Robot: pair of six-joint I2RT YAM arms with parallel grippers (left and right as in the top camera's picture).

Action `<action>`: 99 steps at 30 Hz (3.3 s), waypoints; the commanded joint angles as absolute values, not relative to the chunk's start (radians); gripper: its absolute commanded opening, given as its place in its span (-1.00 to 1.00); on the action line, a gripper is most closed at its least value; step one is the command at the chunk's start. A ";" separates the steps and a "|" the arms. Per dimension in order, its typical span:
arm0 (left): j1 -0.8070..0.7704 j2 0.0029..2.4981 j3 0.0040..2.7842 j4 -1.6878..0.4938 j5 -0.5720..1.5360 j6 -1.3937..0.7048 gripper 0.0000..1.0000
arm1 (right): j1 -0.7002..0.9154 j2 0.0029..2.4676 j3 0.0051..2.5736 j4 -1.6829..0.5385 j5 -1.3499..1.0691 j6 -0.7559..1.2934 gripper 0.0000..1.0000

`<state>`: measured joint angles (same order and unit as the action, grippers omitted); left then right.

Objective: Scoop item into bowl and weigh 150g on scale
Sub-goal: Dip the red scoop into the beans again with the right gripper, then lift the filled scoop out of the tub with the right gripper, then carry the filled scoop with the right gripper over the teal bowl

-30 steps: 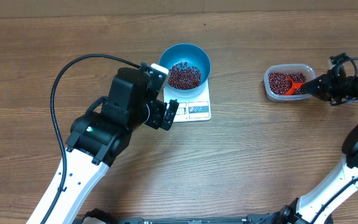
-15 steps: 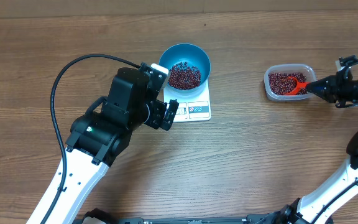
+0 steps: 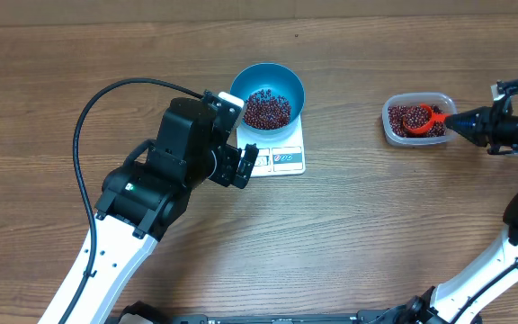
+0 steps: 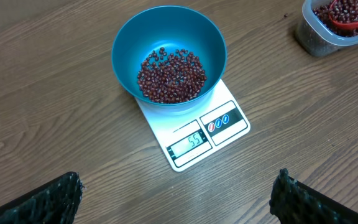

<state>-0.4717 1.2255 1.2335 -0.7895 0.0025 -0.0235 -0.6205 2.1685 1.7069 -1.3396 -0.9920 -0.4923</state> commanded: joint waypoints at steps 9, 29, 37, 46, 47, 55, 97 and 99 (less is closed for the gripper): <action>-0.476 1.230 1.225 -0.789 -0.009 -0.030 0.99 | -0.625 2.172 1.701 -1.358 -1.069 -0.507 -0.93; -0.476 1.230 1.225 -0.789 -0.009 -0.030 0.99 | -0.625 2.172 1.701 -1.454 -1.172 -0.604 -0.93; -0.476 1.230 1.225 -0.789 -0.009 -0.030 0.99 | -0.625 2.172 1.702 -1.460 -1.227 -0.604 -0.93; -0.476 1.230 1.225 -0.789 -0.009 -0.030 0.99 | -0.624 2.172 1.703 -1.518 -1.306 -0.664 -0.93; -0.476 1.230 1.225 -0.789 -0.009 -0.030 0.99 | -0.624 2.172 1.703 -1.519 -1.307 -0.664 -0.93; -0.476 1.230 1.225 -0.789 -0.009 -0.030 0.99 | -0.615 2.172 1.703 -1.540 -1.336 -0.664 -0.93; -0.476 1.230 1.225 -0.789 -0.009 -0.030 0.99 | -0.143 2.172 1.760 -1.324 -1.453 -0.567 -0.93; -0.476 1.230 1.225 -0.789 -0.009 -0.030 1.00 | -0.129 2.172 1.760 -1.282 -1.453 -0.523 -0.93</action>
<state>-0.4717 1.2255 1.2327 -0.7895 0.0025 -0.0235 -0.1471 2.1689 1.7302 -1.3220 -1.4101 -0.6025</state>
